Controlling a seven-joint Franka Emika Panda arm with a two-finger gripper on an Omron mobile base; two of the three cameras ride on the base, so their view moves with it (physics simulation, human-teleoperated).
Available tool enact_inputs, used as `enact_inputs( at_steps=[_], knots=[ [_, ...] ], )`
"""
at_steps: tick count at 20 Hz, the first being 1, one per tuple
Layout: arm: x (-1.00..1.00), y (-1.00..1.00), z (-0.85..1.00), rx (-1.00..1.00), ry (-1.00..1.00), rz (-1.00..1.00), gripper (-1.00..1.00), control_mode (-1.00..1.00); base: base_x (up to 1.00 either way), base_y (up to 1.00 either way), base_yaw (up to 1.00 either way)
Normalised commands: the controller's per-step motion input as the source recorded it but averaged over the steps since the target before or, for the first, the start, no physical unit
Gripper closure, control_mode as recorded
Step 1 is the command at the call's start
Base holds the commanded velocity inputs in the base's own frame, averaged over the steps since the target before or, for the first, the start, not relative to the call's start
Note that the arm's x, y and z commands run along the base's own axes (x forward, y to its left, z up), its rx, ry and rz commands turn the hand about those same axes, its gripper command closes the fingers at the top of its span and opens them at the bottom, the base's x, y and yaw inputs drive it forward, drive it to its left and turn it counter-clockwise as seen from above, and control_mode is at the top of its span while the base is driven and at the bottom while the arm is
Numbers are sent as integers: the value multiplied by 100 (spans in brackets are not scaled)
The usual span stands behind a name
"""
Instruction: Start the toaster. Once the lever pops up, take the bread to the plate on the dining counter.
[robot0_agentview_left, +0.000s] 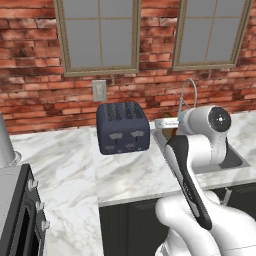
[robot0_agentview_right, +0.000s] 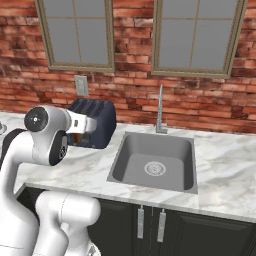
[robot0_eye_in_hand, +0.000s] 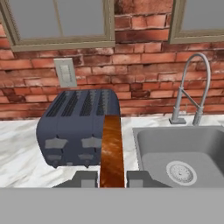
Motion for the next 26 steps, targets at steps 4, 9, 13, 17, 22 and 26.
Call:
enact_inputs(
  at_steps=[4,9,13,17,22,26],
  knots=[
    [-12,0,0,0,0,0,100,-100,0,0,0],
    [-2,0,0,0,0,0,100,-100,0,0,0],
    [0,0,0,0,0,0,100,-100,0,0,0],
    [-10,-4,0,0,0,0,100,-100,0,0,0],
    [-16,-20,0,0,0,0,100,-100,0,0,0],
    [-16,-18,0,0,0,0,100,-100,0,0,0]
  ],
)
